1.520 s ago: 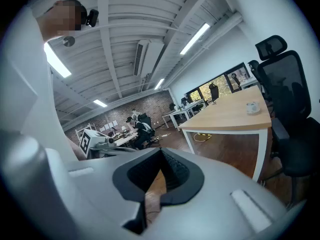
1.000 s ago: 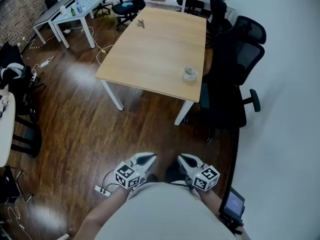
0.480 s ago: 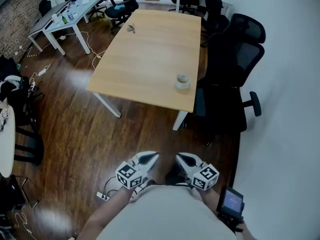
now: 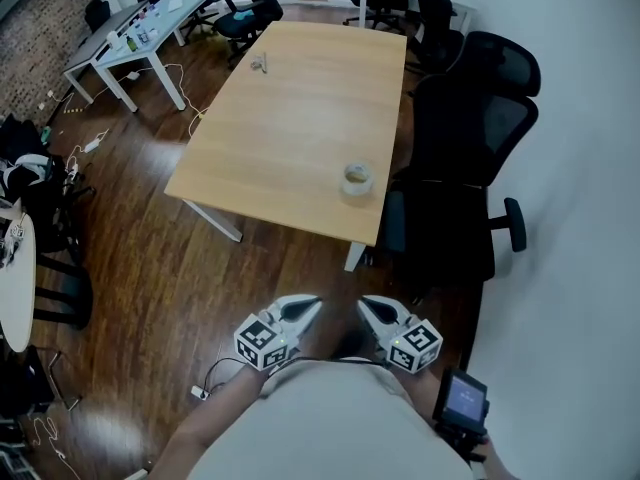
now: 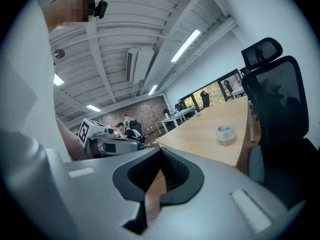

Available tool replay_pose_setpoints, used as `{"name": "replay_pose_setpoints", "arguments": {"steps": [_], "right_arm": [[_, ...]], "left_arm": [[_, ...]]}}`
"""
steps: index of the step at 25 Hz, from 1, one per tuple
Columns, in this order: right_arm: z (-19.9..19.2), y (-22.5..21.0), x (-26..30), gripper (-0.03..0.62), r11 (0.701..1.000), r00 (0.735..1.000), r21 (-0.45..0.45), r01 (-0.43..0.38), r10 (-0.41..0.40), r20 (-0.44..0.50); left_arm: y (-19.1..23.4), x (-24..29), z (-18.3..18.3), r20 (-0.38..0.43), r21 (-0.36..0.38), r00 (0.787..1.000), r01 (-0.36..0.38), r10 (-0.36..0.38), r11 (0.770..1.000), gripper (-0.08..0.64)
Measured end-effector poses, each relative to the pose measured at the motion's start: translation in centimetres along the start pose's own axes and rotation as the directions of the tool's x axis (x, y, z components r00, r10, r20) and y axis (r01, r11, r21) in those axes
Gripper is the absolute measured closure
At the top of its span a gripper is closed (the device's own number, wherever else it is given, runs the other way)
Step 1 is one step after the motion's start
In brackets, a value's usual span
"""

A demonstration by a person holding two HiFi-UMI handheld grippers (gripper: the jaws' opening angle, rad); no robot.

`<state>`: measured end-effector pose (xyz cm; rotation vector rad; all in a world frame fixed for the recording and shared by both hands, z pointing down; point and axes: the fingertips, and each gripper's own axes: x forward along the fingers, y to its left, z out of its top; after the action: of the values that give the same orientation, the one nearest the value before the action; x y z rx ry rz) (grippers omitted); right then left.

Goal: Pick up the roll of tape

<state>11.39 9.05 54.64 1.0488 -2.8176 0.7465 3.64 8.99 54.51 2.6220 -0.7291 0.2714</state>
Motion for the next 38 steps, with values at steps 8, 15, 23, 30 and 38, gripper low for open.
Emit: {"name": "replay_pose_setpoints", "arguments": {"steps": [8, 15, 23, 30, 38], "right_arm": [[2.3, -4.5, -0.4, 0.586, 1.000, 1.000, 0.010, 0.001, -0.001, 0.006], [3.3, -7.1, -1.0, 0.586, 0.998, 0.999, 0.038, 0.047, -0.048, 0.016], [3.1, -10.1, 1.8, 0.586, 0.987, 0.989, 0.071, 0.145, -0.146, 0.011], [5.1, -11.9, 4.8, 0.586, 0.967, 0.969, 0.067, 0.246, -0.247, 0.011], [6.6, -11.2, 9.6, 0.586, 0.951, 0.953, 0.057, 0.304, -0.303, -0.023]], "left_arm": [[1.2, 4.5, 2.0, 0.010, -0.020, 1.000, -0.006, 0.007, 1.000, 0.554], [2.7, 5.6, 3.7, 0.015, -0.022, 1.000, -0.006, 0.006, 1.000, 0.554], [6.6, 7.4, 1.8, -0.046, -0.063, 0.996, 0.072, -0.075, 0.995, 0.554], [9.3, 10.0, 3.5, -0.084, -0.041, 0.969, 0.231, -0.234, 0.972, 0.554], [13.0, 9.5, 5.7, -0.135, 0.000, 0.930, 0.345, -0.342, 0.938, 0.554]]}}
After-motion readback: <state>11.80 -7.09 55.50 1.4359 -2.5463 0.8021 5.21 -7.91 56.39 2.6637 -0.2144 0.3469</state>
